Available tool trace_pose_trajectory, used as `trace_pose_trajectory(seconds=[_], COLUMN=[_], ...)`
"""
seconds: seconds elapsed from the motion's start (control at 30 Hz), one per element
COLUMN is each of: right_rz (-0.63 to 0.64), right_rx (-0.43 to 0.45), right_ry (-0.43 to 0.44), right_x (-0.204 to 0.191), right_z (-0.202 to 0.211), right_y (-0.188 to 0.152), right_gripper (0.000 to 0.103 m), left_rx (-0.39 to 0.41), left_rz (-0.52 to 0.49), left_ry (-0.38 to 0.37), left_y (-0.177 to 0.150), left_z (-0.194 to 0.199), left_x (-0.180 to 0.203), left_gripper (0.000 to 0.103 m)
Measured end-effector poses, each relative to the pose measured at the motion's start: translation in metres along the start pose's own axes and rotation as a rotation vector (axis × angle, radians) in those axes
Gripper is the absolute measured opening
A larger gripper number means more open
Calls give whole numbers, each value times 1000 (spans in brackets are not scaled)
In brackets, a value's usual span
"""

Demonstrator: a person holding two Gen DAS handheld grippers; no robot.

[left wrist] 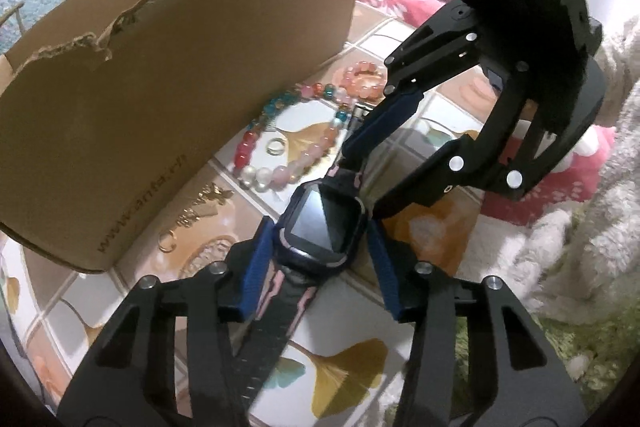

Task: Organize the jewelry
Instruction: 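Grasp the smartwatch strap with the left gripper while the right gripper holds the watch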

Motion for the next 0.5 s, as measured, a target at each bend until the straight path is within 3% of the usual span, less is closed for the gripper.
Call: trace_pose_trajectory(seconds=[0.13, 0.27, 0.37, 0.5], right_rz=[32, 113, 211, 356], right_rx=[-24, -25, -58, -96], right_ry=[0, -73, -113, -93], right_x=[-4, -8, -5, -8], right_z=[11, 21, 21, 21], right_y=[-6, -6, -6, -3], right_gripper=[39, 39, 39, 41], left_rx=[2, 1, -1, -3], left_rz=[-25, -71, -104, -116], left_ry=[-36, -58, -66, -64], left_y=[-5, -8, -9, -9], left_z=[1, 1, 0, -1], left_x=[8, 20, 27, 28], left_gripper=[43, 42, 42, 42])
Point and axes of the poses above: each gripper's, at about its wrist camera, not at the fingertips, and z roughly against the way its jaws point, x to its right, y to its top, the point moved 2 cm from there along -z, roughly the way its jaws point, and after that the axes turned 2 degrees about x, right-handed, at the moved point
